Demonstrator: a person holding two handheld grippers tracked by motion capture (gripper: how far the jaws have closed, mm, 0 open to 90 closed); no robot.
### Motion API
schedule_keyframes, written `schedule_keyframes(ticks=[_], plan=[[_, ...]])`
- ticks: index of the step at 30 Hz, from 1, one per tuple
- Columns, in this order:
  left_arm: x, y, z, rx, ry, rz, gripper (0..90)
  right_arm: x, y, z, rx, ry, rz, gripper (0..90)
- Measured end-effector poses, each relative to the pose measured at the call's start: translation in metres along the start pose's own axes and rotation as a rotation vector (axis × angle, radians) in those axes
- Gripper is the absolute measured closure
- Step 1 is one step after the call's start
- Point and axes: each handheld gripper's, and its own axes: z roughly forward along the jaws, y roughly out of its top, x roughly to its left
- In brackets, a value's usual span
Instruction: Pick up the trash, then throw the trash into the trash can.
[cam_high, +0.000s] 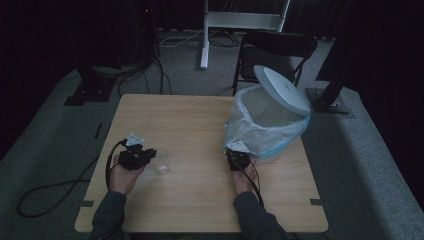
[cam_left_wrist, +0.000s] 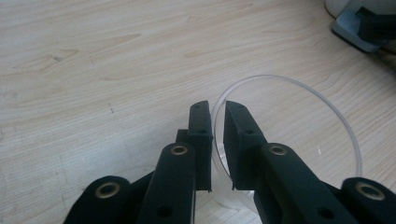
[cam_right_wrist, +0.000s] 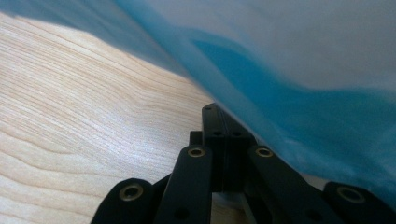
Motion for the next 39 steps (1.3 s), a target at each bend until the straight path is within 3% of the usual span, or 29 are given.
schedule_keyframes(ticks=[9,23,39], plan=[[0.001,0.005,-0.013,-0.069,0.005,-0.007,84.2,0.0,0.0,0.0,0.0,0.0,0.001,90.0],[-0.001,0.008,-0.011,-0.071,-0.016,0.003,84.2,0.0,0.0,0.0,0.001,0.0,0.0,90.0],[-0.018,0.044,-0.013,-0.122,-0.05,0.087,84.3,0.0,0.0,0.0,0.001,0.0,0.0,90.0]])
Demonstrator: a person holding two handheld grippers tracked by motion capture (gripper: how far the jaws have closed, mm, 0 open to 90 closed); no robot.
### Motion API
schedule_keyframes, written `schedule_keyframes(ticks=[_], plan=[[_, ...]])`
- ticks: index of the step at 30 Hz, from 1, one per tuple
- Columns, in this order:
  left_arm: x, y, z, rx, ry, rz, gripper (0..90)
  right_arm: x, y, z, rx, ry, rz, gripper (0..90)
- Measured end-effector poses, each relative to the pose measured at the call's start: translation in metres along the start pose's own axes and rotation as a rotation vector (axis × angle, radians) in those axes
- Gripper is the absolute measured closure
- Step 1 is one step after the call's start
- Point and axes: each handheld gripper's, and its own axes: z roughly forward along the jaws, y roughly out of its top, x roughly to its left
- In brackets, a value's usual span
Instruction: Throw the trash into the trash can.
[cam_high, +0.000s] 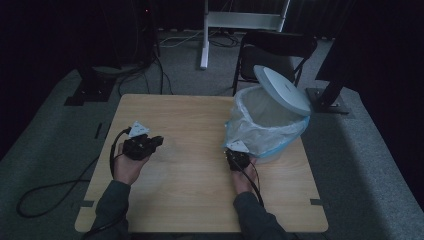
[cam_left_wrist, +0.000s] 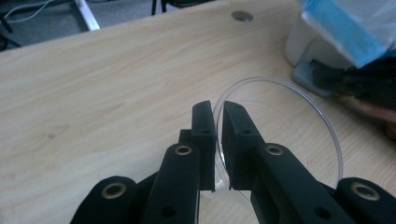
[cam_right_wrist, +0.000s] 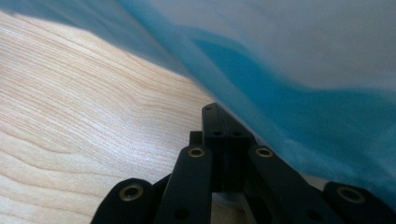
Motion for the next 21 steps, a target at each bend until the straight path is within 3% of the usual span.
schedule_keyframes(ticks=[11,17,21], plan=[[-0.01,0.019,0.009,-0.033,-0.048,0.043,84.3,0.0,0.0,0.0,0.001,-0.002,-0.006,90.0],[-0.017,0.03,0.012,-0.05,-0.073,0.09,84.3,0.0,0.0,0.0,0.001,-0.005,-0.009,90.0],[-0.019,0.036,0.013,-0.058,-0.078,0.096,84.3,0.0,0.0,0.0,0.001,-0.004,-0.011,90.0]])
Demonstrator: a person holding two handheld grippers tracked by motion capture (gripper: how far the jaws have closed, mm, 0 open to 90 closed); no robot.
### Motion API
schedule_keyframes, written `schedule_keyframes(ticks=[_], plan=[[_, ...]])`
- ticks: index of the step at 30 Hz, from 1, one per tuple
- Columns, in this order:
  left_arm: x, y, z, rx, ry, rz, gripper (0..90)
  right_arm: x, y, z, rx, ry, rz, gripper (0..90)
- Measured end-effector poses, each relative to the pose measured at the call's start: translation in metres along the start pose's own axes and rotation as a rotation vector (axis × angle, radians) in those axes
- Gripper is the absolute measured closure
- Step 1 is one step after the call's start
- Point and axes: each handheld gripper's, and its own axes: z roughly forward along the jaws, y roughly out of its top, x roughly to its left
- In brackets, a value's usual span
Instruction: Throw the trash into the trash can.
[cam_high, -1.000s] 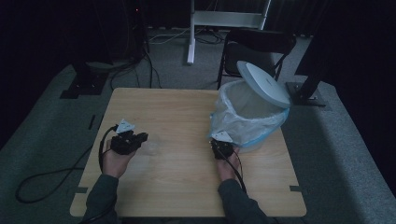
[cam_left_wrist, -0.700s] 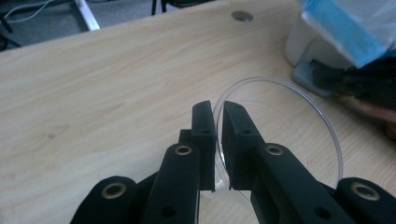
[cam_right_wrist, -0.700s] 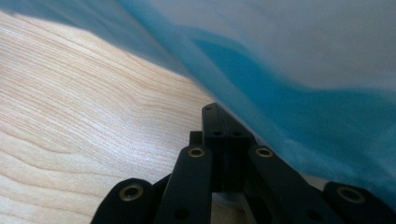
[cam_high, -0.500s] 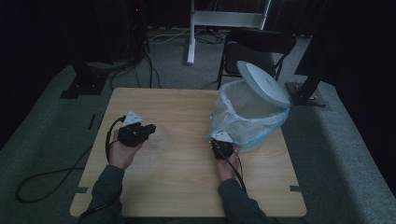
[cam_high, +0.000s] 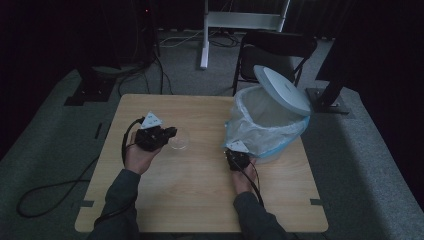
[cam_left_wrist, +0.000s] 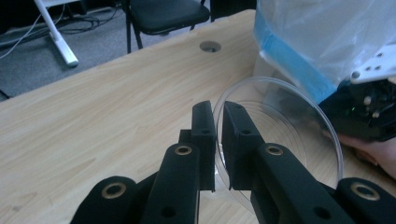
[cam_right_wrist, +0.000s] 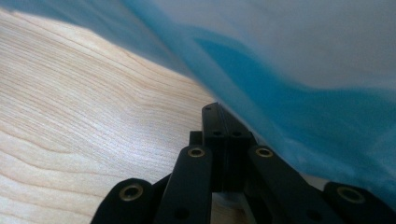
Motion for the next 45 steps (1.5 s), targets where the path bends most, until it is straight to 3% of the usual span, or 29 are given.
schedule_keyframes(ticks=[20,45], plan=[[-0.011,0.036,0.013,-0.042,-0.054,0.056,84.3,0.0,0.0,0.0,0.002,0.0,0.004,90.0],[-0.018,0.063,0.025,-0.084,-0.088,0.06,84.4,0.001,0.0,0.0,0.003,-0.001,0.003,90.0]])
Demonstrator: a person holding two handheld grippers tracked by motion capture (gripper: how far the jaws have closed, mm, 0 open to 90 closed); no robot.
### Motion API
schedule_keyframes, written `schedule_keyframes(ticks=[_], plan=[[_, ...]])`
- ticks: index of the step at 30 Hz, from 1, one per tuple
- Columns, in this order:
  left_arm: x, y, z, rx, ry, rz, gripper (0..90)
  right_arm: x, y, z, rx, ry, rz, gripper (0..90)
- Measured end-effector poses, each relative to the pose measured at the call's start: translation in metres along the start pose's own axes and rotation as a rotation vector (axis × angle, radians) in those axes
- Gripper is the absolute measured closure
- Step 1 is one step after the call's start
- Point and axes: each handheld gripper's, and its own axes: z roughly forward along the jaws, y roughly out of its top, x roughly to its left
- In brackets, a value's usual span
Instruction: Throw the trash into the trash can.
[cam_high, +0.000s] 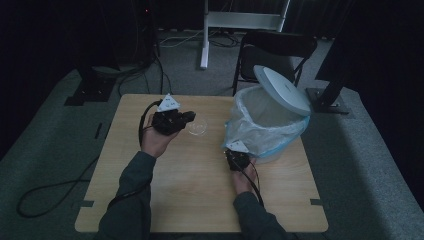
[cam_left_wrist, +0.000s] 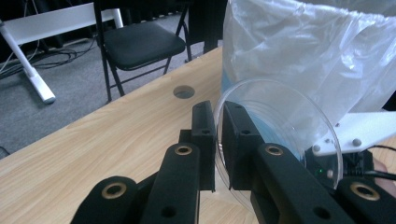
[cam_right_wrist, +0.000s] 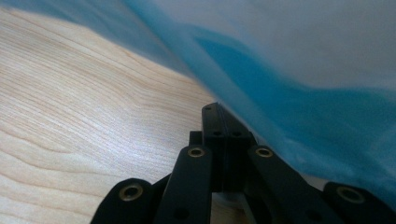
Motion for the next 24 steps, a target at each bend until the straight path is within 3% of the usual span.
schedule_keyframes(ticks=[24], plan=[[-0.008,0.029,0.013,-0.045,-0.038,0.018,84.4,0.0,0.0,0.0,-0.003,0.0,0.004,90.0]])
